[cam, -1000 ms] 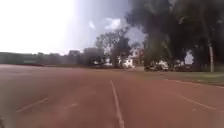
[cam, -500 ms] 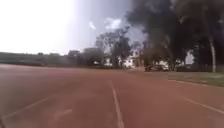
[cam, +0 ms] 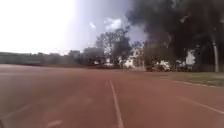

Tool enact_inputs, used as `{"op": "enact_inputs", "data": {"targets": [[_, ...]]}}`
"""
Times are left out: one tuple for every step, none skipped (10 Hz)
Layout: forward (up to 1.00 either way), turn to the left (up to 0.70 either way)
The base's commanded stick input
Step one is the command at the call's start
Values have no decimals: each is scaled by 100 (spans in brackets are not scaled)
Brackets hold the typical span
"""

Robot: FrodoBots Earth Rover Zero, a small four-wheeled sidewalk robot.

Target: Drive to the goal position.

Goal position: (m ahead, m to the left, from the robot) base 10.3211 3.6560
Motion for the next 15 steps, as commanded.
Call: {"op": "enact_inputs", "data": {"targets": [[70,0],[70,0],[70,0],[70,0],[70,0],[70,0],[70,0],[70,0],[70,0],[70,0],[70,0],[70,0],[70,0],[70,0],[70,6]]}}
